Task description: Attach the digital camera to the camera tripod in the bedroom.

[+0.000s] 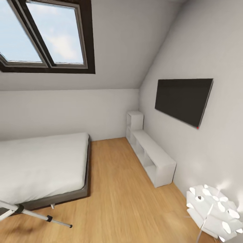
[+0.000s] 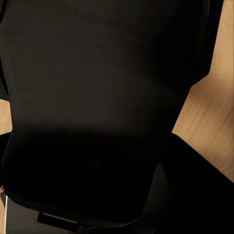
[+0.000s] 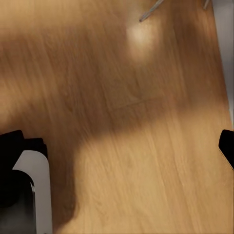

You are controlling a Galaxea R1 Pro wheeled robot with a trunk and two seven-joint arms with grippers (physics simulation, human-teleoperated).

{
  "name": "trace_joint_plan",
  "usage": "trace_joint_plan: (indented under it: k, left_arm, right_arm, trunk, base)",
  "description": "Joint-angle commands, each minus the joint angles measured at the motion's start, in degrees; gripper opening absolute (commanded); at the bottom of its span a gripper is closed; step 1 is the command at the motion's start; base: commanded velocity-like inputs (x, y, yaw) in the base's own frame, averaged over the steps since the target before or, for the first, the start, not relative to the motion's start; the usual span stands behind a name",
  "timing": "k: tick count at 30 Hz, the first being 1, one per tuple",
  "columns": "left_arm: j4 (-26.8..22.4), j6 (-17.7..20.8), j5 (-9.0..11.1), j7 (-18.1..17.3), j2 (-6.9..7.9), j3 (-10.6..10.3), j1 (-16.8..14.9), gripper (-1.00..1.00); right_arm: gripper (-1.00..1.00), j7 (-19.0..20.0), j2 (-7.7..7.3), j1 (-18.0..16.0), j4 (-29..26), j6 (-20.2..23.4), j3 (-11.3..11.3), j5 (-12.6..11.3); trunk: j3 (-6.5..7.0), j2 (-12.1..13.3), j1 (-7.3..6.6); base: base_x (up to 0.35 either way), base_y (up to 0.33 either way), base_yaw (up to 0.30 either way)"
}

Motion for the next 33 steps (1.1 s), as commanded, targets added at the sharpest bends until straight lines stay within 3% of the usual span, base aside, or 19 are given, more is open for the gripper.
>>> trace_joint_plan:
  k: [1, 26, 33]
  left_arm:
    - [0.0, -0.1, -0.3, 0.2, -0.03, 0.4, 0.0, -1.00]
    - [0.0, -0.1, -0.4, 0.2, -0.21, 0.4, 0.0, -1.00]
    - [0.0, 0.0, -0.5, 0.2, -0.16, 0.4, 0.0, -1.00]
  right_arm:
    - [1.00, -0.2, 0.00, -0.1, 0.2, -0.3, 0.1, 0.3]
    - [1.00, -0.2, 0.08, -0.1, 0.2, -0.3, 0.1, 0.3]
    - [1.00, -0.2, 0.12, -0.1, 0.2, -0.3, 0.1, 0.3]
  trunk:
    - [-0.02, 0.0, 0.02]
    - [-0.02, 0.0, 0.02]
    - [-0.02, 0.0, 0.02]
  base:
    - [0.001, 0.000, 0.300]
    - [0.001, 0.000, 0.300]
    - [0.228, 0.000, 0.300]
